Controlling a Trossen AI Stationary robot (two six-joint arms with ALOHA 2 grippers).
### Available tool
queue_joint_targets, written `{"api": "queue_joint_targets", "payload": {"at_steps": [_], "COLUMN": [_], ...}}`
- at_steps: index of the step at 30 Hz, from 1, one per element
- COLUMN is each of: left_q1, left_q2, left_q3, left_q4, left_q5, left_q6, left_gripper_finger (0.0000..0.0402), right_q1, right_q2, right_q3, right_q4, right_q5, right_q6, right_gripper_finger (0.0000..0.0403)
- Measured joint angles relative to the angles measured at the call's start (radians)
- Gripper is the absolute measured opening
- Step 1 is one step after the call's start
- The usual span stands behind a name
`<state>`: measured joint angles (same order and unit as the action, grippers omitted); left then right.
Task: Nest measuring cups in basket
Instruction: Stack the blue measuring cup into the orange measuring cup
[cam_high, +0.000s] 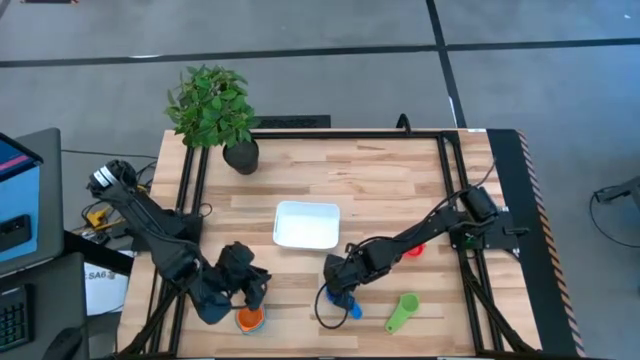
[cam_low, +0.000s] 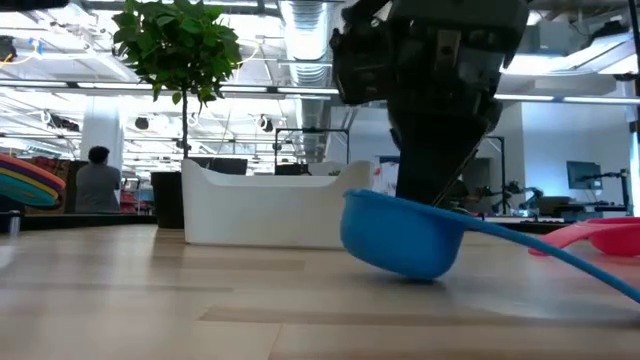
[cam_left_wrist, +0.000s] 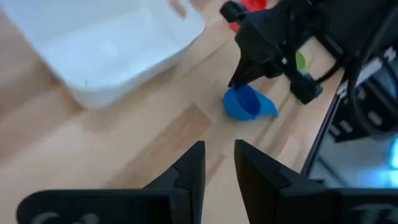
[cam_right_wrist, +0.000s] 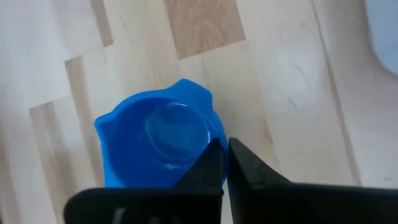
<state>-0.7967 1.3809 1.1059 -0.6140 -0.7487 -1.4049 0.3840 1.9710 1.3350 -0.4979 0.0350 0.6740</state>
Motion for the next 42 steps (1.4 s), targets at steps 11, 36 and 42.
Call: {"api": "queue_joint_targets", "payload": {"at_steps": [11, 36, 42], "left_q1": [0.122, 0.404, 0.445], "left_q2": [-0.001, -0.004, -0.004], "left_q3": [0.046, 0.046, 0.046], "left_q4": [-0.012, 0.172, 0.172], "left_q5": [0.057, 0.549, 0.672], "left_q6": [0.261, 0.549, 0.54], "left_gripper_finger": [0.0086, 0.0174, 0.0124], "right_q1": [-0.054, -0.085, -0.092], "right_q2": [-0.038, -0.035, -0.034], "right_q3": [0.2, 0.383, 0.404], "right_q4": [0.013, -0.029, -0.06], "right_q5": [0.02, 0.044, 0.043], "right_q6": [0.085, -0.196, -0.253], "right_gripper_finger": [0.0012, 0.0016, 0.0014]}}
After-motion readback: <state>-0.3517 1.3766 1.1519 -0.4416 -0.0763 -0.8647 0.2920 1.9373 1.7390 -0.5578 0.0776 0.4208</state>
